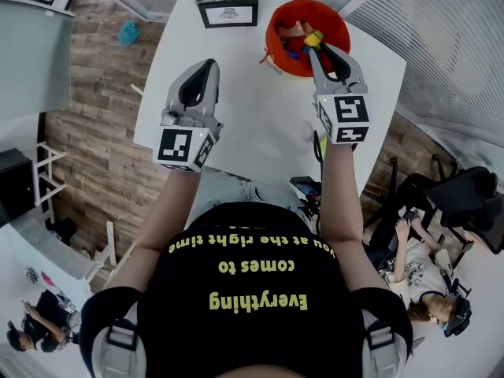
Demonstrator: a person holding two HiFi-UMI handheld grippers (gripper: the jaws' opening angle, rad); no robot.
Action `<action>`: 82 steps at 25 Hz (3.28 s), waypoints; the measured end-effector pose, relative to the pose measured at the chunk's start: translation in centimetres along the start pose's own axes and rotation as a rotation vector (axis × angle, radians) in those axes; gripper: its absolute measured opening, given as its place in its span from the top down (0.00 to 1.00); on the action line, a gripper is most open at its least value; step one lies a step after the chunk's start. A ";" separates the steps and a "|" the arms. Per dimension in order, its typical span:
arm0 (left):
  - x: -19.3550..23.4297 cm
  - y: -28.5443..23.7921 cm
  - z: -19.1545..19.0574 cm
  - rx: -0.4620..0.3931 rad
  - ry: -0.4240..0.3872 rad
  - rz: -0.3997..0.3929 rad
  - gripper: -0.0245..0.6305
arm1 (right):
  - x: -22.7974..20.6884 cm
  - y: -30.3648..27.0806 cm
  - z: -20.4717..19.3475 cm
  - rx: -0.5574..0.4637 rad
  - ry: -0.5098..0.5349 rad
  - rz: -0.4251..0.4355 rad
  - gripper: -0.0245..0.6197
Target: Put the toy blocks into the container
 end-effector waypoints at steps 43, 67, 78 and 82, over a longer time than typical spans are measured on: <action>-8.0 1.0 0.4 -0.008 -0.054 -0.261 0.96 | -0.3 18.5 -4.1 -0.027 -0.114 -0.327 0.95; -10.8 -0.2 -2.2 0.078 -0.074 -0.372 0.96 | 3.1 18.8 -14.5 0.139 -0.260 -0.191 0.93; -10.3 -0.2 -2.8 0.100 -0.074 -0.368 0.96 | 4.7 16.7 -18.1 0.274 -0.268 -0.047 0.83; -10.3 -0.1 -3.2 0.107 -0.065 -0.366 0.96 | 5.3 16.0 -19.2 0.370 -0.252 0.028 0.80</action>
Point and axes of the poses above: the fingertips, and each gripper's own axes: y backward along the fingers, x to its left, z out of its top, the point moved 8 cm from there along y, backward along the fingers, and after that the axes turned 7 degrees about z, right-handed, at the moved point
